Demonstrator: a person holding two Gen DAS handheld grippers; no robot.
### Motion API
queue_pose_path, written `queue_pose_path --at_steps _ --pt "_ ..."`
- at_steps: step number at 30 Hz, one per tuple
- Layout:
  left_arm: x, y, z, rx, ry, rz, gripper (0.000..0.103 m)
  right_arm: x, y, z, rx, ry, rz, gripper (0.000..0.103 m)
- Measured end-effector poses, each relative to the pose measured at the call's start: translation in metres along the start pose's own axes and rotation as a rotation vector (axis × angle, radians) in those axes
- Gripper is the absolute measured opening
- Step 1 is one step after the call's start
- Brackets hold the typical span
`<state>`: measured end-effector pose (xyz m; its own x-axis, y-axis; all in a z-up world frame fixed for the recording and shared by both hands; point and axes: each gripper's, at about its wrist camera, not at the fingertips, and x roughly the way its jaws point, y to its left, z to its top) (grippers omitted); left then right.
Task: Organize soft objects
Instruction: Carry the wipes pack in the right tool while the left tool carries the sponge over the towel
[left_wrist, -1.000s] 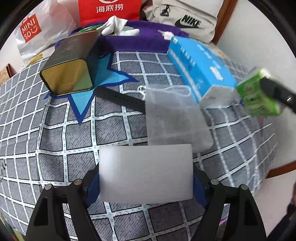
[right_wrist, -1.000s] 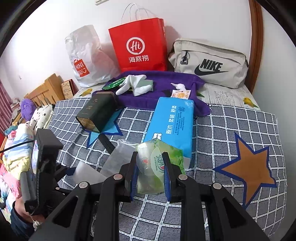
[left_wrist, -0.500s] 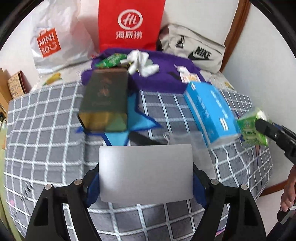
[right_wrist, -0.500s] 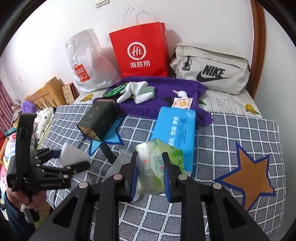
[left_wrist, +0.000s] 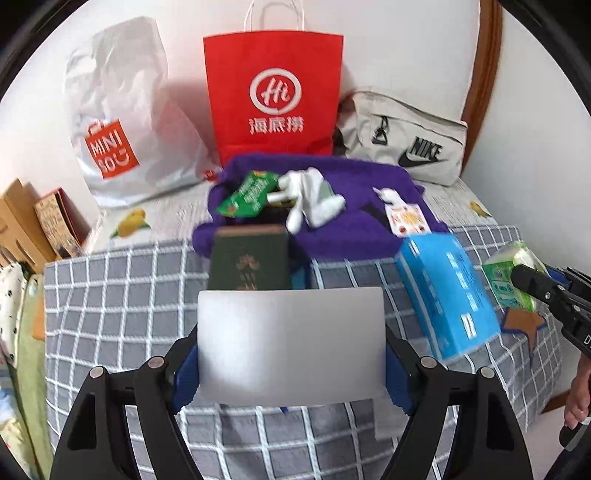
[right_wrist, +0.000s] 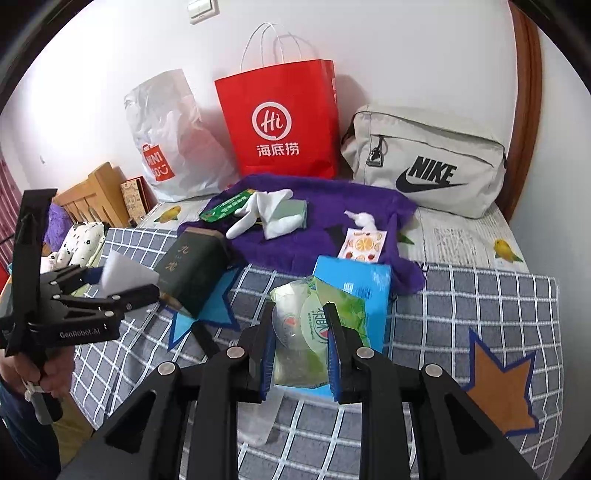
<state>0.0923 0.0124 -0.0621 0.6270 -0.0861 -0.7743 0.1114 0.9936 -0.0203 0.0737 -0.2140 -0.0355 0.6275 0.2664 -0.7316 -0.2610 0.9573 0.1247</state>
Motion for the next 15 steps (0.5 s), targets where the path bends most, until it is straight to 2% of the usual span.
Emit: queue_pose_path --at_steps 8,15 --pt "0.014 0.005 0.035 0.019 -0.033 0.071 0.079 0.024 -0.016 0.03 0.028 -0.008 -0.018 0.024" --pt "0.029 0.009 0.061 0.014 -0.049 0.075 0.079 0.043 -0.027 0.054 0.048 -0.019 -0.031 0.024"
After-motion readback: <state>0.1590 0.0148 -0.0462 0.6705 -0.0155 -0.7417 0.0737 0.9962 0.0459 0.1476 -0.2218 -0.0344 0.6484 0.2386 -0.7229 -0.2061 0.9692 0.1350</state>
